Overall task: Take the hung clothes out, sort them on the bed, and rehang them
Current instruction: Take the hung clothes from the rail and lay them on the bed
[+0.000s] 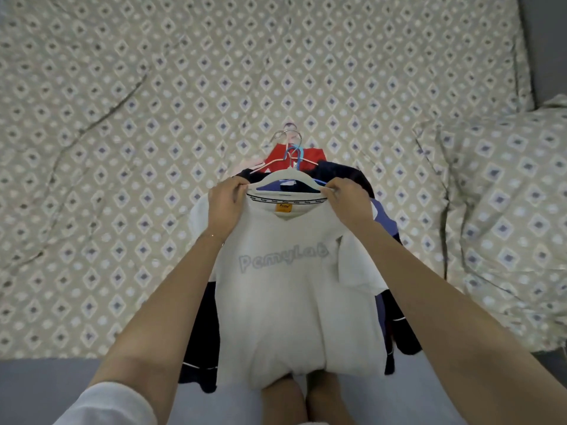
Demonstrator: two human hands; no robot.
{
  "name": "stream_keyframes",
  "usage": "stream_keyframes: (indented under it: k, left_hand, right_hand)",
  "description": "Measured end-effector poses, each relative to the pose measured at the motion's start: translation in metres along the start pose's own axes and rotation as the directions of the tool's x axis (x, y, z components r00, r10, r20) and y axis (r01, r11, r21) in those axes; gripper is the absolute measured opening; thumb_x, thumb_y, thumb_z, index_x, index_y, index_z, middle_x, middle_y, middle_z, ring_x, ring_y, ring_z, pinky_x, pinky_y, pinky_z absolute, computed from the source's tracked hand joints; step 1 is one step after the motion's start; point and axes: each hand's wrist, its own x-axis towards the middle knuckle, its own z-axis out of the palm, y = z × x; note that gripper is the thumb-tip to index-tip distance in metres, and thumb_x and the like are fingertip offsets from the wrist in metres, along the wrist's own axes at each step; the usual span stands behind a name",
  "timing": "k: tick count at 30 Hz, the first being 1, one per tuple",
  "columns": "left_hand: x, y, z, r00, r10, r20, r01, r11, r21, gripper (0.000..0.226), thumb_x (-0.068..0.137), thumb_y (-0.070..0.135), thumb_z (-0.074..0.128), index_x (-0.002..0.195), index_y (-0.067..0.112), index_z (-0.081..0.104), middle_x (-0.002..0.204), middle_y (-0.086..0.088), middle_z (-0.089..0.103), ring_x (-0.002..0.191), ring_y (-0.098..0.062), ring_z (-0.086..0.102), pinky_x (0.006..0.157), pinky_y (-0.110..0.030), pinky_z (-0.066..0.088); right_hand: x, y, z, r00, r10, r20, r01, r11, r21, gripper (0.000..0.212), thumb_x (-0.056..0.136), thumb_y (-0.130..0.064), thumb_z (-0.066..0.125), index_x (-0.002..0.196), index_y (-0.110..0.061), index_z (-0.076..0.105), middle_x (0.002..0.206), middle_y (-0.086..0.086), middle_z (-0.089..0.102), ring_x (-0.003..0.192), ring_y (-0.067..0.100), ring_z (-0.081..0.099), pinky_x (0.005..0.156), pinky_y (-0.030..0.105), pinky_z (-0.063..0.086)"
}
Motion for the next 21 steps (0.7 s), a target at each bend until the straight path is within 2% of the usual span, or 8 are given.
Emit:
stream_keyframes:
  k: [2, 4, 8, 10, 12, 14, 17, 21]
  left_hand:
    - [0.004, -0.007, 0.008, 1.0, 0.023, 0.002, -0.023, 0.999, 0.035, 0.019, 0.096, 0.007, 0.051, 0.099, 0.008, 0.069, 0.095, -0.005, 0.071, 0.089, -0.024, 0.062, 0.08, -0.025, 0.033]
    - [0.009, -0.009, 0.014, 0.999, 0.037, -0.021, -0.036, 0.998, 0.057, 0.02, 0.096, 0.006, 0.05, 0.097, 0.007, 0.07, 0.092, -0.006, 0.07, 0.087, -0.025, 0.062, 0.075, -0.022, 0.027]
    - [0.013, -0.017, 0.022, 0.999, 0.009, -0.048, -0.008, 1.0, 0.029, 0.023, 0.094, 0.01, 0.047, 0.1, 0.008, 0.069, 0.094, -0.006, 0.071, 0.086, -0.028, 0.064, 0.079, -0.038, 0.047]
    - [0.011, -0.014, 0.021, 0.998, -0.017, -0.055, 0.015, 0.999, -0.031, 0.028, 0.094, 0.012, 0.047, 0.112, 0.007, 0.067, 0.106, -0.008, 0.071, 0.097, -0.028, 0.065, 0.088, -0.044, 0.051]
    - [0.005, -0.005, 0.017, 0.997, 0.034, -0.063, -0.036, 0.998, -0.046, 0.031, 0.095, 0.01, 0.049, 0.122, 0.007, 0.065, 0.116, -0.008, 0.07, 0.106, -0.028, 0.065, 0.095, -0.043, 0.05]
    - [-0.003, 0.003, 0.012, 0.996, 0.068, -0.05, -0.069, 0.998, -0.009, 0.034, 0.097, 0.014, 0.049, 0.127, 0.01, 0.063, 0.123, -0.006, 0.068, 0.113, -0.028, 0.063, 0.099, -0.047, 0.047]
    - [-0.02, 0.011, 0.004, 1.0, 0.023, -0.015, -0.022, 0.998, 0.063, 0.038, 0.099, 0.021, 0.045, 0.135, 0.016, 0.058, 0.134, -0.004, 0.062, 0.125, -0.026, 0.056, 0.106, -0.058, 0.038]
    - [-0.055, 0.036, -0.014, 0.999, 0.01, 0.031, -0.016, 0.977, 0.215, 0.041, 0.103, 0.025, 0.048, 0.144, 0.022, 0.049, 0.15, -0.005, 0.047, 0.142, -0.025, 0.038, 0.12, -0.054, 0.014]
  right_hand:
    - [0.005, 0.005, 0.009, 0.999, 0.027, 0.024, -0.027, 1.0, 0.002, 0.019, 0.098, -0.027, 0.055, 0.097, -0.012, 0.067, 0.086, 0.005, 0.063, 0.074, 0.022, 0.056, 0.059, 0.033, 0.036]
    - [0.01, 0.007, 0.015, 0.999, 0.038, 0.02, -0.038, 0.999, 0.0, 0.018, 0.098, -0.026, 0.055, 0.098, -0.012, 0.067, 0.086, 0.005, 0.062, 0.073, 0.021, 0.054, 0.06, 0.032, 0.034]
    - [0.017, 0.006, 0.018, 0.999, 0.031, -0.033, -0.032, 0.999, -0.038, 0.017, 0.097, -0.018, 0.054, 0.104, -0.013, 0.069, 0.097, 0.008, 0.066, 0.086, 0.03, 0.061, 0.074, 0.043, 0.048]
    - [0.015, -0.001, 0.014, 0.999, 0.027, -0.044, -0.03, 0.997, -0.069, 0.024, 0.097, -0.021, 0.055, 0.116, -0.014, 0.067, 0.111, 0.009, 0.067, 0.1, 0.032, 0.06, 0.084, 0.049, 0.048]
    - [0.009, -0.009, 0.007, 1.0, -0.017, -0.02, 0.015, 0.994, -0.112, 0.03, 0.097, -0.024, 0.055, 0.124, -0.015, 0.064, 0.121, 0.009, 0.065, 0.111, 0.032, 0.058, 0.09, 0.049, 0.046]
    - [0.0, -0.018, -0.003, 0.996, -0.074, 0.042, 0.081, 0.981, -0.177, 0.034, 0.096, -0.025, 0.056, 0.128, -0.017, 0.062, 0.127, 0.008, 0.063, 0.117, 0.032, 0.055, 0.092, 0.047, 0.045]
    - [-0.019, -0.033, -0.017, 0.985, -0.106, 0.133, 0.135, 0.962, -0.238, 0.046, 0.096, -0.028, 0.059, 0.14, -0.016, 0.051, 0.14, 0.009, 0.053, 0.13, 0.032, 0.046, 0.103, 0.046, 0.037]
    - [-0.047, -0.053, -0.028, 0.977, -0.156, 0.146, 0.192, 0.941, -0.278, 0.056, 0.097, -0.035, 0.056, 0.149, -0.02, 0.039, 0.153, 0.009, 0.039, 0.142, 0.031, 0.032, 0.114, 0.044, 0.025]
